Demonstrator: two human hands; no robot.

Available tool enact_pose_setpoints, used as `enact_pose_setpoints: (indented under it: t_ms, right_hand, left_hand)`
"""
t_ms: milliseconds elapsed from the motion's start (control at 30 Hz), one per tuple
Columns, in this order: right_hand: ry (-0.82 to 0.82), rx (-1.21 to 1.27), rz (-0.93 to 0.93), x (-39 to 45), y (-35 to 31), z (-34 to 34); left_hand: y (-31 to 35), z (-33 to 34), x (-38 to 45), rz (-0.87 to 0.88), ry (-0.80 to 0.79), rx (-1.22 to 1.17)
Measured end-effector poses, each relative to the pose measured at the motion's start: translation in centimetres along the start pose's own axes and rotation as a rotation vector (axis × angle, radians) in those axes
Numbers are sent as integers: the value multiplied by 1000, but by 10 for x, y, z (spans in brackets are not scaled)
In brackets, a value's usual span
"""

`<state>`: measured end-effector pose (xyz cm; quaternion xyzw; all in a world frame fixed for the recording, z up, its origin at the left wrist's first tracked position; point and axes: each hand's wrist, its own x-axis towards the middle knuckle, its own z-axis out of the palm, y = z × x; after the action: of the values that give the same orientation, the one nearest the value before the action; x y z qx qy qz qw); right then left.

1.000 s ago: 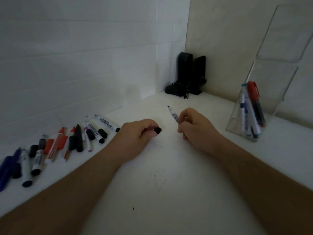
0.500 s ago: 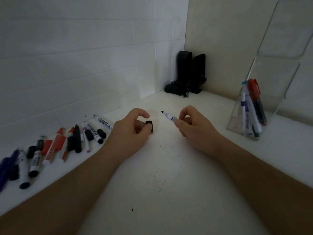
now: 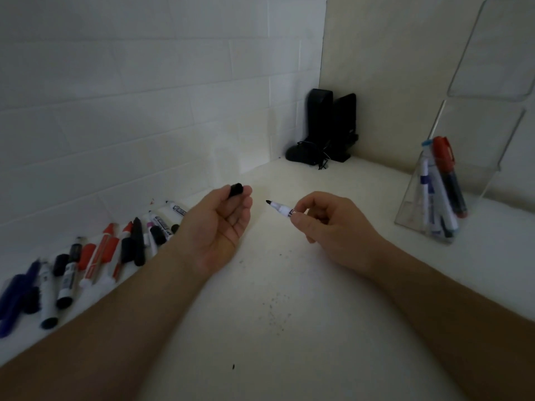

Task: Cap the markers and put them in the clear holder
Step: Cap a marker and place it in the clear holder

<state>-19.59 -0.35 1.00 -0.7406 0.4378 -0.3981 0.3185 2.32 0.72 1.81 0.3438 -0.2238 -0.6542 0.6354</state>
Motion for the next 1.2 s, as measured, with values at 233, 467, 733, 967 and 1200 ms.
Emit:
enact_pose_setpoints:
  t_ms: [233,467,733,967,1200]
  right_hand:
    - [51,-38,-9,1,5,-1]
    - [25,-91,-3,2,6,-2]
    - [36,-190,-77,0,10,-4]
    - [-14,-301,-120,0,7,-13]
    - [-101,-155,-39,0,8,-14]
  left_hand:
    - [-10,0,-1,76,-31,147]
    - [-13,2,-2,126,-55,261]
    - [-22,3,-8,240,-92,619]
    - [-25,0,-11,317,-139,980]
    - [-24,-3,-12,315,-193,1024]
